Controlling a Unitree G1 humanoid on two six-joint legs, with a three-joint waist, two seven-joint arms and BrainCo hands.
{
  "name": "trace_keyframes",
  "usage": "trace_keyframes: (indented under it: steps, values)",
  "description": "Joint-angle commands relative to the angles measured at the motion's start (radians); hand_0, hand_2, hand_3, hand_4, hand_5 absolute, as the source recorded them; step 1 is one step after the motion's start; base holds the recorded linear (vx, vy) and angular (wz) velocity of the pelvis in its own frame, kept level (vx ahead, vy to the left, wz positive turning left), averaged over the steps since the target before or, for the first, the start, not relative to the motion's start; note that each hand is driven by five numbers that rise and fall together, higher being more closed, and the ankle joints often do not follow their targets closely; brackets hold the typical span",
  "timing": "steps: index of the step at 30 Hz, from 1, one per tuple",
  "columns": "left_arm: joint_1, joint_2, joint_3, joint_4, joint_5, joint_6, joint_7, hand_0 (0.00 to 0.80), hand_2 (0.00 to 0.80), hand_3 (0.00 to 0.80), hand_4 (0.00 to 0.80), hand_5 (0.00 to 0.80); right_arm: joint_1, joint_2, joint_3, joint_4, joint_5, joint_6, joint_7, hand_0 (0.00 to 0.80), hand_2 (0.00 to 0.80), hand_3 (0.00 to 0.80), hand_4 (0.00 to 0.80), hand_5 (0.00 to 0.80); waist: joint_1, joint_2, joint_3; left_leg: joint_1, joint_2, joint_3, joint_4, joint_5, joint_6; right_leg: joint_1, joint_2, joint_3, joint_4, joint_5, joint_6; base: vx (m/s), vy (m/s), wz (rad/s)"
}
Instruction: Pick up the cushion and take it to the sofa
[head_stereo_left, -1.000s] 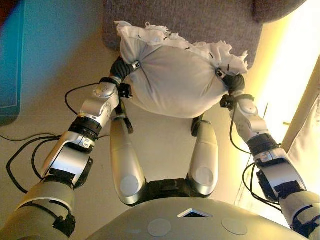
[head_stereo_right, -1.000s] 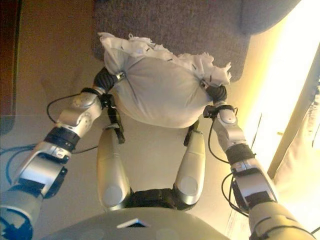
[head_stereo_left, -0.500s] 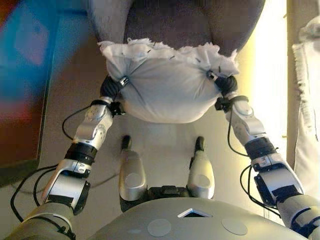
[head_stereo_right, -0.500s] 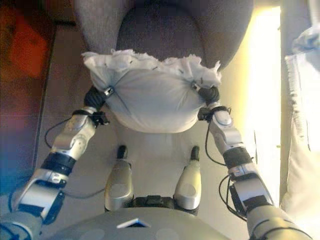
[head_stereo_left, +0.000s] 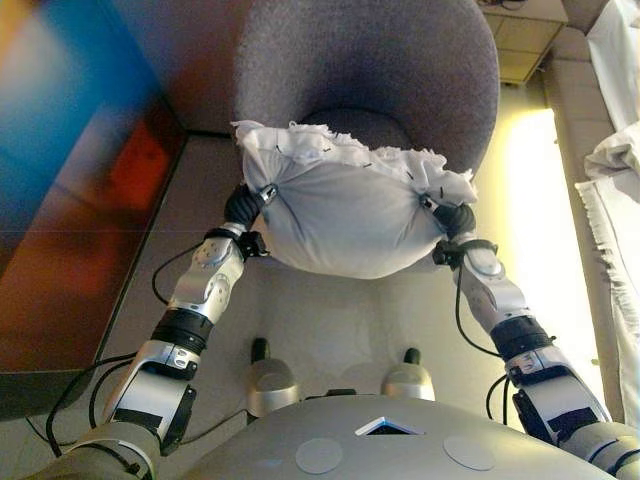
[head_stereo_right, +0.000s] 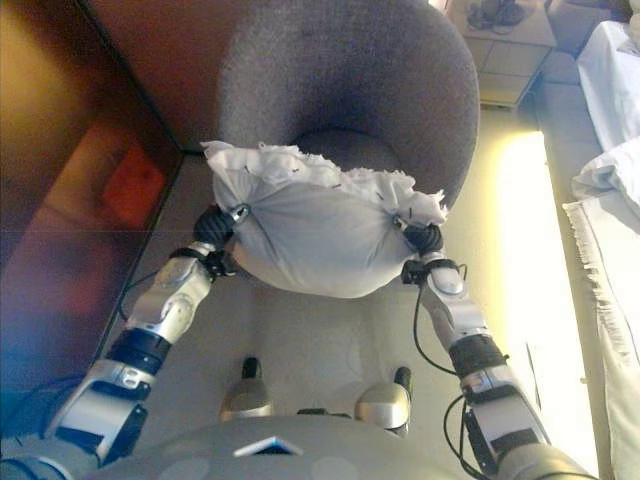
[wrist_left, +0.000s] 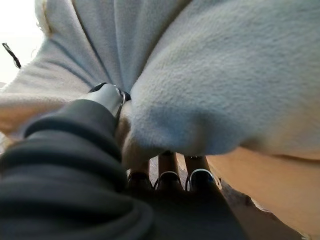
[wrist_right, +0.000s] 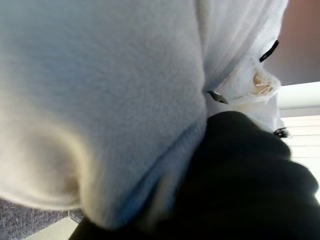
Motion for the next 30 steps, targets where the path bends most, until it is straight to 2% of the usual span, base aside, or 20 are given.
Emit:
trace_keyframes:
  steps: [1,2,4,8,11,13,14,16,19,22,24,28,30]
  values:
    - [-0.073,-0.026,0.043,-0.011,-0.033,-0.094,0.007,0.8,0.8,0.8,0.8,0.8,-0.115,0.06,0.04,-0.045,0.067,-0.032,0.103,0.8,0.8,0.8,0.8,0.8,0.022,-0.017,-0.068,0.044,-0.043,-0.006,0.078,-0.097,0.039,-0.082,0.048,0.071,0.063,0.012,-0.031,0.017,0.067,-0.43]
    - [-0.05,-0.02,0.065,-0.02,-0.031,-0.098,0.004,0.8,0.8,0.8,0.8,0.8,-0.118,0.069,0.05,-0.047,0.061,-0.022,0.113,0.8,0.8,0.8,0.8,0.8,0.027,-0.016,-0.069,0.047,-0.06,-0.029,0.079,-0.105,0.045,-0.08,0.054,0.094,0.059,0.013,-0.034,0.031,0.088,-0.64]
    - [-0.029,-0.01,0.09,-0.034,-0.025,-0.091,0.0,0.8,0.8,0.8,0.8,0.8,-0.117,0.074,0.061,-0.058,0.051,-0.012,0.112,0.8,0.8,0.8,0.8,0.8,0.031,-0.016,-0.072,0.051,-0.075,-0.035,0.082,-0.114,0.049,-0.079,0.055,0.115,0.056,0.014,-0.032,0.031,0.121,-0.76]
    - [-0.036,0.012,0.114,-0.028,-0.022,-0.081,-0.014,0.8,0.8,0.8,0.8,0.8,-0.122,0.072,0.053,-0.067,0.062,-0.009,0.096,0.8,0.8,0.8,0.8,0.8,0.023,-0.02,-0.074,0.05,-0.089,0.004,0.116,-0.139,0.052,-0.081,0.023,0.126,0.066,0.025,-0.022,0.024,0.125,-0.27]
    - [-0.06,0.01,0.114,0.0,-0.025,-0.087,-0.007,0.8,0.8,0.8,0.8,0.8,-0.152,0.074,0.048,-0.039,0.077,-0.013,0.07,0.8,0.8,0.8,0.8,0.8,0.022,-0.026,-0.071,0.042,-0.11,0.014,0.143,-0.165,0.066,-0.09,-0.004,0.135,0.097,0.027,-0.023,0.024,0.128,0.02]
    - [-0.082,0.005,0.105,0.034,-0.032,-0.09,-0.006,0.8,0.8,0.8,0.8,0.8,-0.172,0.076,0.045,-0.016,0.089,-0.01,0.046,0.8,0.8,0.8,0.8,0.8,0.018,-0.031,-0.064,0.043,-0.127,0.016,0.153,-0.177,0.079,-0.115,-0.025,0.143,0.143,0.056,-0.026,0.023,0.134,0.03]
    - [-0.098,0.004,0.089,0.053,-0.027,-0.091,-0.004,0.8,0.8,0.8,0.8,0.8,-0.189,0.078,0.048,-0.003,0.102,-0.007,0.016,0.8,0.8,0.8,0.8,0.8,0.011,-0.034,-0.057,0.05,-0.136,0.016,0.149,-0.179,0.086,-0.146,-0.04,0.167,0.194,0.098,-0.025,0.028,0.134,0.06]
    - [-0.131,0.002,0.062,0.073,-0.016,-0.088,0.007,0.8,0.8,0.8,0.8,0.8,-0.208,0.08,0.046,0.017,0.094,-0.017,-0.01,0.8,0.8,0.8,0.8,0.8,0.012,-0.034,-0.051,0.052,-0.149,0.008,0.138,-0.174,0.097,-0.161,-0.052,0.189,0.231,0.127,-0.027,0.043,0.111,0.09]
    - [-0.175,0.008,0.034,0.099,-0.035,-0.074,-0.003,0.8,0.8,0.8,0.8,0.8,-0.238,0.072,0.038,0.059,0.112,-0.036,-0.025,0.8,0.8,0.8,0.8,0.8,0.022,-0.043,-0.045,0.041,-0.187,-0.011,0.154,-0.19,0.118,-0.187,-0.058,0.217,0.302,0.211,-0.027,0.079,0.033,0.12]
    - [-0.191,0.007,0.022,0.126,-0.014,-0.072,-0.009,0.8,0.8,0.8,0.8,0.8,-0.271,0.07,0.041,0.096,0.153,-0.039,-0.023,0.8,0.8,0.8,0.8,0.8,0.027,-0.046,-0.036,0.048,-0.197,-0.007,0.178,-0.206,0.13,-0.204,-0.037,0.223,0.34,0.219,-0.037,0.129,0.021,0.18]
    - [-0.198,0.001,0.008,0.137,-0.021,-0.079,-0.01,0.8,0.8,0.8,0.8,0.8,-0.28,0.061,0.038,0.111,0.174,-0.04,-0.014,0.8,0.8,0.8,0.8,0.8,0.022,-0.057,-0.038,0.056,-0.214,-0.009,0.185,-0.213,0.137,-0.202,0.003,0.222,0.309,0.204,-0.043,0.206,0.026,0.03]
    - [-0.196,-0.02,0.007,0.132,-0.017,-0.07,-0.013,0.8,0.8,0.8,0.8,0.8,-0.279,0.043,0.026,0.1,0.186,-0.023,-0.001,0.8,0.8,0.8,0.8,0.8,-0.009,-0.079,-0.039,0.089,-0.26,-0.036,0.208,-0.266,0.155,-0.228,0.089,0.246,0.18,0.159,-0.05,0.33,0.024,0.23]
    - [-0.184,-0.026,0.01,0.122,-0.012,-0.065,-0.01,0.8,0.8,0.8,0.8,0.8,-0.27,0.037,0.026,0.074,0.191,-0.011,-0.003,0.8,0.8,0.8,0.8,0.8,-0.03,-0.093,-0.037,0.11,-0.289,-0.052,0.221,-0.3,0.172,-0.258,0.127,0.253,0.103,0.169,-0.046,0.391,0.019,0.74]
